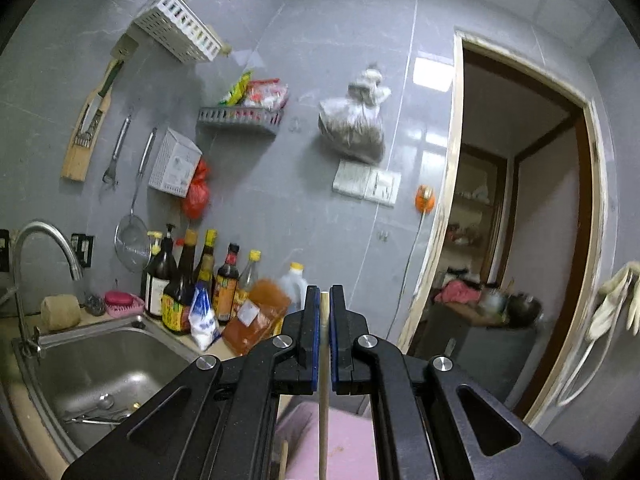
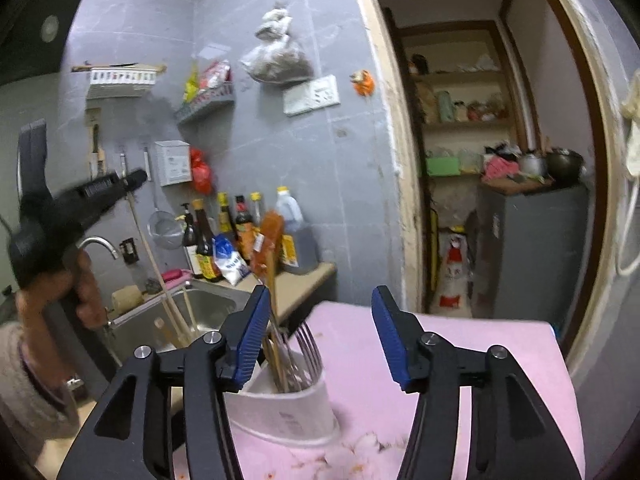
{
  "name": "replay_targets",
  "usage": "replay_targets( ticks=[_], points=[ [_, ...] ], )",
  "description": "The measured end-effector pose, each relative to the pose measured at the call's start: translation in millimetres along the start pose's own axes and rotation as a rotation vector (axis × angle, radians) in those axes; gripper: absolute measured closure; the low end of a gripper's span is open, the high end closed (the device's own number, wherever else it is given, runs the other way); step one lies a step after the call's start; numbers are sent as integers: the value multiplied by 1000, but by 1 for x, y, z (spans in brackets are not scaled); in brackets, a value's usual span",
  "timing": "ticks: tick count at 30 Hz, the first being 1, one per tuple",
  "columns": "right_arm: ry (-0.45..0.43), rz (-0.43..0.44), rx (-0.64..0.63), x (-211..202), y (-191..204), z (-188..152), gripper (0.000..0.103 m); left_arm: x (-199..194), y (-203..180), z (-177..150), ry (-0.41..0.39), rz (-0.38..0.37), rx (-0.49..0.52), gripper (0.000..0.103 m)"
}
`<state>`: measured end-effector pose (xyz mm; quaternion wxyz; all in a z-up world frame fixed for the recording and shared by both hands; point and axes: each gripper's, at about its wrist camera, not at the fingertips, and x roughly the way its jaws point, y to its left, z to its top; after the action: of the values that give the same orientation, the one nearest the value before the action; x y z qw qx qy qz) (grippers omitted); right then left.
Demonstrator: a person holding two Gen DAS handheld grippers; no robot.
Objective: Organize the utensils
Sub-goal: 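Open both tools to release the chopstick and spoon, then withdraw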
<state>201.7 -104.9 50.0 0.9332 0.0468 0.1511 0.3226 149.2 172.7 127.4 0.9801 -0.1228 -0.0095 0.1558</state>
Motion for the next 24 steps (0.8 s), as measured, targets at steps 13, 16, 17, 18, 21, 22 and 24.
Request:
replay_targets(
  ticks=[13, 16, 17, 18, 21, 22, 24],
  points=[
    [54, -113, 21, -32, -2, -11, 18, 4, -3, -64, 168, -51, 34, 95],
    [53, -138, 35, -43, -2, -11, 10, -3, -4, -67, 236, -85, 21, 76],
    [50, -147, 39, -47, -1, -10, 6, -6, -3, -68, 256, -99, 2, 73],
    [44, -159, 44, -53, -1, -8, 1, -10, -3, -68, 273, -106, -7, 71],
    [28, -178, 62, -67, 1, -2, 0, -30, -3, -64, 308, -103, -12, 64],
    [27, -184, 65, -70, 1, -1, 0, -36, -3, -63, 324, -105, -17, 61],
    [23, -205, 66, -81, 3, 0, 0, -51, -3, -61, 351, -112, -24, 50]
  ],
)
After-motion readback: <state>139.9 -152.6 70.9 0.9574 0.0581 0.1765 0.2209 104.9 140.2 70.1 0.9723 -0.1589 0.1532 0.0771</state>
